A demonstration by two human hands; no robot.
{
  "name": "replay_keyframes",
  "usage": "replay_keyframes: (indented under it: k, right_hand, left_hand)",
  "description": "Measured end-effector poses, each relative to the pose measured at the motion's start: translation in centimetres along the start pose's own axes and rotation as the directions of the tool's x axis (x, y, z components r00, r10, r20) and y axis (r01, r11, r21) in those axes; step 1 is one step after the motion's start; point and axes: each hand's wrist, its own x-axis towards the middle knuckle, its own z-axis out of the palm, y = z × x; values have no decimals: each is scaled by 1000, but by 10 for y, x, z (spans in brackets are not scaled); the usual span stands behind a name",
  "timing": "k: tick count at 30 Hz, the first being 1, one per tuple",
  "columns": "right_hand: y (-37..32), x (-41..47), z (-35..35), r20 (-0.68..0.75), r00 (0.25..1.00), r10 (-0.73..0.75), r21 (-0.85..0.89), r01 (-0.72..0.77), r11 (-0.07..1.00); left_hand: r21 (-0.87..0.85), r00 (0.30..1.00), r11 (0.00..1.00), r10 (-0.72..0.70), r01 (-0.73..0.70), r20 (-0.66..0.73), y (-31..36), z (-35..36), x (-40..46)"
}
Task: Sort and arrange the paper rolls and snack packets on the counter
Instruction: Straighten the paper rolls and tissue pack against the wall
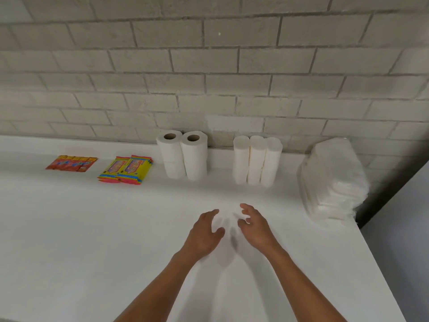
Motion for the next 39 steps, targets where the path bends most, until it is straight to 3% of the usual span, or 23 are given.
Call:
replay_keyframes:
  k: [15,29,39]
  right_hand:
    - [-35,-18,29,106,994,-27,29,24,999]
    - [-106,91,79,-44,998,49,83,-46,995]
    - [-136,174,114,-144,980,135,161,-112,981]
  left_hand:
    - [67,986,988,-133,140,-101,-50,-68,-41]
    - [-37,964,990,-140,135,-225,-96,-179,108]
    - [-330,966,926,-233,185,-113,-122,-205,196]
